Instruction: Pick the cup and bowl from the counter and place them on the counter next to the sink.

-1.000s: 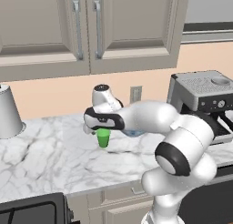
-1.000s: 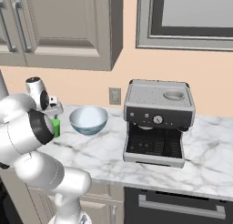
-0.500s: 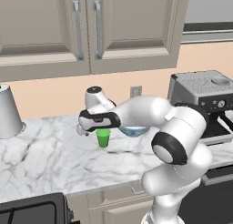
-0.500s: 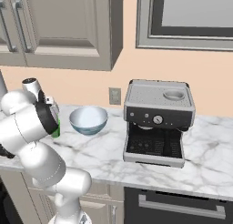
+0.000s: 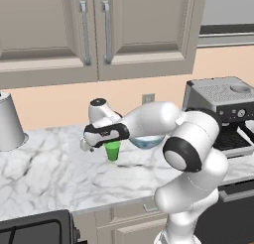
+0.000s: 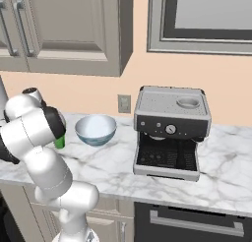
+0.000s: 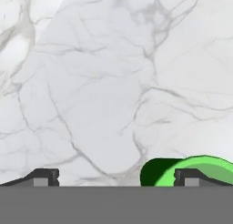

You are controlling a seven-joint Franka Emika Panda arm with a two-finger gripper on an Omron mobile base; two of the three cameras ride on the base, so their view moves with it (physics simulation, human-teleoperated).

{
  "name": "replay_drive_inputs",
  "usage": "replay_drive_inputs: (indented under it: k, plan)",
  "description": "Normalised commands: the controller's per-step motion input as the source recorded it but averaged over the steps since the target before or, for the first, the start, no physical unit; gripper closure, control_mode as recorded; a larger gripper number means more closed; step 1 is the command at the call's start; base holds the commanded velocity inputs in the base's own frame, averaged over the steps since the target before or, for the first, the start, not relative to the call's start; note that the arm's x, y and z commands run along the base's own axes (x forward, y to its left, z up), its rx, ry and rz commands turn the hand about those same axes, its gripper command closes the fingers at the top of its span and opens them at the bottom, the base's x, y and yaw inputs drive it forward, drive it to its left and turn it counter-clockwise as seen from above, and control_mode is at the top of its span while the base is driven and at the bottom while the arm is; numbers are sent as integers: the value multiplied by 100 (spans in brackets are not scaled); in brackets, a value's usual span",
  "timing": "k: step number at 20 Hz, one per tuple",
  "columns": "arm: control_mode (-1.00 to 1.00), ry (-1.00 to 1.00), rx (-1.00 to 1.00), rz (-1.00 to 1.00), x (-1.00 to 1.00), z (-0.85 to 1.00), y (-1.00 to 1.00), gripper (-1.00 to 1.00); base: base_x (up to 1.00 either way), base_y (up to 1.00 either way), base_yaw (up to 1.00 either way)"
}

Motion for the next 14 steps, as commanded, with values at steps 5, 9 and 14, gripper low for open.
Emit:
replay_drive_inputs:
  k: [5,9,14]
  plan:
    - [-100,0,0,0,0,-1,-1,-100,0,0,0]
    - [-100,0,0,0,-1,0,-5,-100,0,0,0]
    - [-100,0,0,0,-15,0,-5,-100,0,0,0]
